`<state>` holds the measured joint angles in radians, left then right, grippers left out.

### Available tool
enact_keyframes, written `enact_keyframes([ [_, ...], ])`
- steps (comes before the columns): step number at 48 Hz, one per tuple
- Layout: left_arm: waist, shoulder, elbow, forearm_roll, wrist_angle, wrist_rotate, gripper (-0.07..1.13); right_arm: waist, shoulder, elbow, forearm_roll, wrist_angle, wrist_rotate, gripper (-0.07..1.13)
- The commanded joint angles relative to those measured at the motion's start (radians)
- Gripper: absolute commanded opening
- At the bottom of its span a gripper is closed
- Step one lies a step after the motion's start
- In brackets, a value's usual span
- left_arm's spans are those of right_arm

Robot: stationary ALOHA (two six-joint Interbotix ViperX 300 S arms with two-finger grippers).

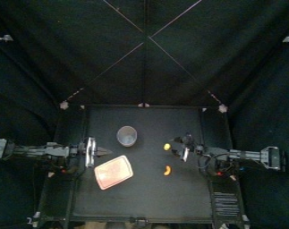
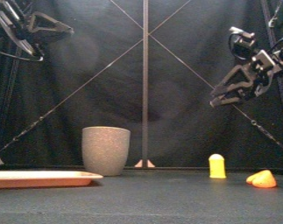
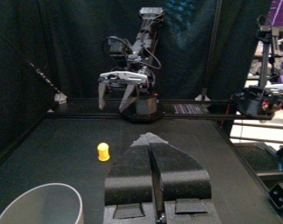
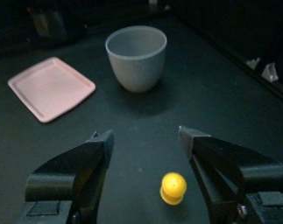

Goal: Pick the yellow can then place it on the pink plate
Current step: Pick the yellow can

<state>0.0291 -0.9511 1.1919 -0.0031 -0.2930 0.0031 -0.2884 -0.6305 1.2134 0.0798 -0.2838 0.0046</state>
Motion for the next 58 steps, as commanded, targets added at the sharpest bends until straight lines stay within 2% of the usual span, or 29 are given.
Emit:
enact_keyframes([
  [1,0.005,0.005,-0.008,0.000,-0.006,-0.002,0.01,-0.015,0.044,-0.006,-0.012,0.008,-0.002,0.94],
  [24,0.009,0.005,0.000,0.000,-0.009,-0.003,0.01,-0.097,0.296,-0.054,-0.018,0.015,-0.006,0.94],
  [39,0.021,0.005,0.009,0.000,-0.009,-0.003,0.01,-0.123,0.448,-0.109,-0.044,0.017,-0.006,0.94],
  [58,0.032,0.005,0.017,0.000,-0.009,-0.003,0.01,-0.149,0.506,-0.126,-0.049,0.026,-0.003,0.93],
])
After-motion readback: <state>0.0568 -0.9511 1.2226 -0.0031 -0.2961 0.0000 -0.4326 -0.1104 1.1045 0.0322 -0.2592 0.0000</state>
